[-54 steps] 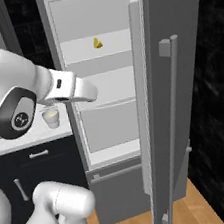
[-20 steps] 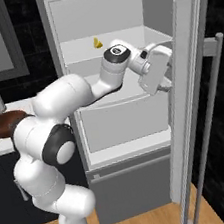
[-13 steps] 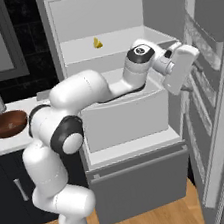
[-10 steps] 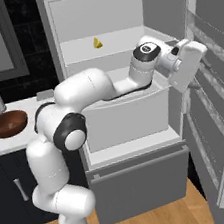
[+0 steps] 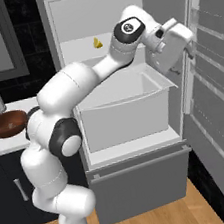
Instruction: Grab a lemon wedge from the fridge and one ice cube from the ice bowl, and put them in the glass of lemonade.
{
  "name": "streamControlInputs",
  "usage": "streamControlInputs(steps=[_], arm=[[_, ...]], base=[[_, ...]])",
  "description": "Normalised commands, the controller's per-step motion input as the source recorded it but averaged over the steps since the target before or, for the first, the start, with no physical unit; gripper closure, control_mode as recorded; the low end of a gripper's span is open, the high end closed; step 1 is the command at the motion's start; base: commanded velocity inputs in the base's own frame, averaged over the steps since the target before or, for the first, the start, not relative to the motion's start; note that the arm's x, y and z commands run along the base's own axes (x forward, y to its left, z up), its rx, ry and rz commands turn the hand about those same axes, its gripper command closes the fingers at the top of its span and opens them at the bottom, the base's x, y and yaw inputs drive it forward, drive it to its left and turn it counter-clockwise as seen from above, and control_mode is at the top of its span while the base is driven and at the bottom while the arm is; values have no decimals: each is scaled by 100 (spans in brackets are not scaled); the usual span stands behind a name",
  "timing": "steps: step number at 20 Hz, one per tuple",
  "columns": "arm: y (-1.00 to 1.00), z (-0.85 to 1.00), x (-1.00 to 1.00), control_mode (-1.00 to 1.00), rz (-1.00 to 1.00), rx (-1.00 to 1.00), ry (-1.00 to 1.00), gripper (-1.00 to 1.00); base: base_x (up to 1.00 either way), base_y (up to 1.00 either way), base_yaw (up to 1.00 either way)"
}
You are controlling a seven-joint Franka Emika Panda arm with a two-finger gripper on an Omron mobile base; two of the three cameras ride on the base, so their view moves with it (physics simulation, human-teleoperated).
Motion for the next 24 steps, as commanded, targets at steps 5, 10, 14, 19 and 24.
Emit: streamControlInputs(steps=[5, 10, 14, 19, 24], arm=[[100, 0, -37, -100, 4, 6, -45, -100], [100, -51, -28, -100, 9, 31, -47, -100], [100, -100, -16, -100, 24, 27, -26, -100], [100, -86, -16, -100, 37, 22, -10, -100], [100, 4, -45, -100, 37, 5, -4, -100]], base=[[0, 0, 0], [0, 0, 0], [0, 0, 0], [0, 0, 0], [0, 0, 0]])
